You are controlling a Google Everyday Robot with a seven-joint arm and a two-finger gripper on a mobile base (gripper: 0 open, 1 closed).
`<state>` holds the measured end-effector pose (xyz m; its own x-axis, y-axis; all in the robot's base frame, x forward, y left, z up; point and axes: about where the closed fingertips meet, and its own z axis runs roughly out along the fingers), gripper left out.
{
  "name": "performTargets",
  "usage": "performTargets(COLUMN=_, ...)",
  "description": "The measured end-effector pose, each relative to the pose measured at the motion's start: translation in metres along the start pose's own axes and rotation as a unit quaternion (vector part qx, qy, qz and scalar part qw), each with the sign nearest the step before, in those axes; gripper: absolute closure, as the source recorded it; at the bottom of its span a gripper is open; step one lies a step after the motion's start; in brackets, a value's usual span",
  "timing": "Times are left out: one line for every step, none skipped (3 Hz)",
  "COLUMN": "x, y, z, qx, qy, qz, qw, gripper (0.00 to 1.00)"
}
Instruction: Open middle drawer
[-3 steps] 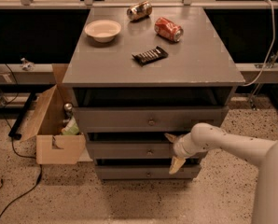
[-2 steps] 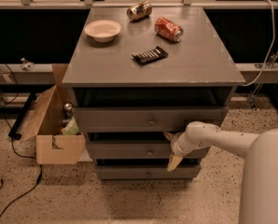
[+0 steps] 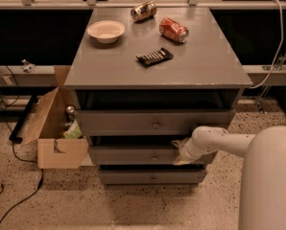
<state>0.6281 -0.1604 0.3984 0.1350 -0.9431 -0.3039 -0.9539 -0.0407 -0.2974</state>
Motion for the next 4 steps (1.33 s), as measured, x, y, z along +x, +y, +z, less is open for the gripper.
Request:
performTargets(x=0.009, y=0.006, z=-0.007, qx=0.0, qy=0.013, qz=0.007, qw=0.9999, gripper=0.73)
performTargets(x=0.007, y=0.004, z=-0.012, qx=0.0, qy=0.013, qz=0.006, qw=0.9999, gripper=0.96)
performTargets(x=0.015, y=0.004, z=-0.02, qx=0.007, qy=0.023, qz=0.012, qw=0.9996, gripper=1.0)
performTargets(x=0.015, y=0.004, z=-0.02, qx=0.007, qy=0.023, qz=0.012, qw=0.9996, gripper=0.73)
